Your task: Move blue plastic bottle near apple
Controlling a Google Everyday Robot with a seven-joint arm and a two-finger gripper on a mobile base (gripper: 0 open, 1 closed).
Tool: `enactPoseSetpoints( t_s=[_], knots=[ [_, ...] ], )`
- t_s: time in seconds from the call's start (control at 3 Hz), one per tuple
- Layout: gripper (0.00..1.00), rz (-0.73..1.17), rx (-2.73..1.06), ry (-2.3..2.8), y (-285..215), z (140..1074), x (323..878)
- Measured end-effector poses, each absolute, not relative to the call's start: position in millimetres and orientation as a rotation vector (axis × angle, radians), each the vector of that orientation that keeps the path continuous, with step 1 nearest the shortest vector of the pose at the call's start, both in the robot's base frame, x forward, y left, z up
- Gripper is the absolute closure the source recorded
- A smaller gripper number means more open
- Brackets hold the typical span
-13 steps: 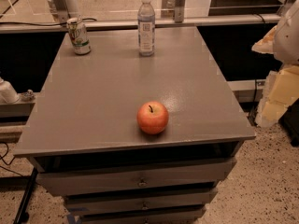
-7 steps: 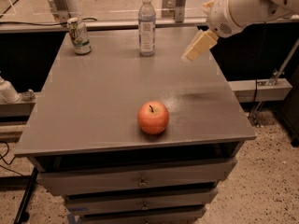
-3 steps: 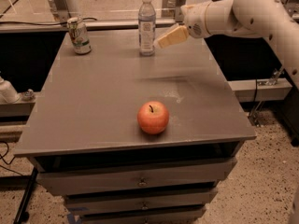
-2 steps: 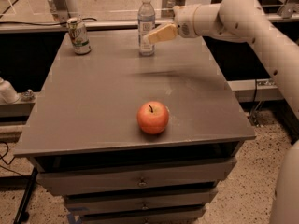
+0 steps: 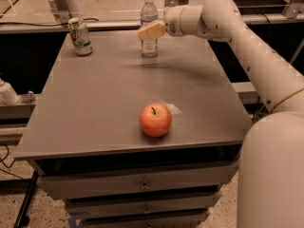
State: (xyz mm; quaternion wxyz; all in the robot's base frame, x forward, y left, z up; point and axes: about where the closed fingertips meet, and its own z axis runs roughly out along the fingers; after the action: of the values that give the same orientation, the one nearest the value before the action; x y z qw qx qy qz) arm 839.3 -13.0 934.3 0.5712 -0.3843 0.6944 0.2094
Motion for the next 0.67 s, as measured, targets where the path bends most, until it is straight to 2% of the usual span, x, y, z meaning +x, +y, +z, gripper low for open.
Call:
enactPoseSetpoints(
  t_s=[0.33, 0.67],
  knots=[
    [0.18, 0.501, -0.887, 1.628, -6.8, 922.8, 850.8],
    [0.41, 0.507, -0.864, 1.625, -12.8, 918.3, 852.1]
  ],
)
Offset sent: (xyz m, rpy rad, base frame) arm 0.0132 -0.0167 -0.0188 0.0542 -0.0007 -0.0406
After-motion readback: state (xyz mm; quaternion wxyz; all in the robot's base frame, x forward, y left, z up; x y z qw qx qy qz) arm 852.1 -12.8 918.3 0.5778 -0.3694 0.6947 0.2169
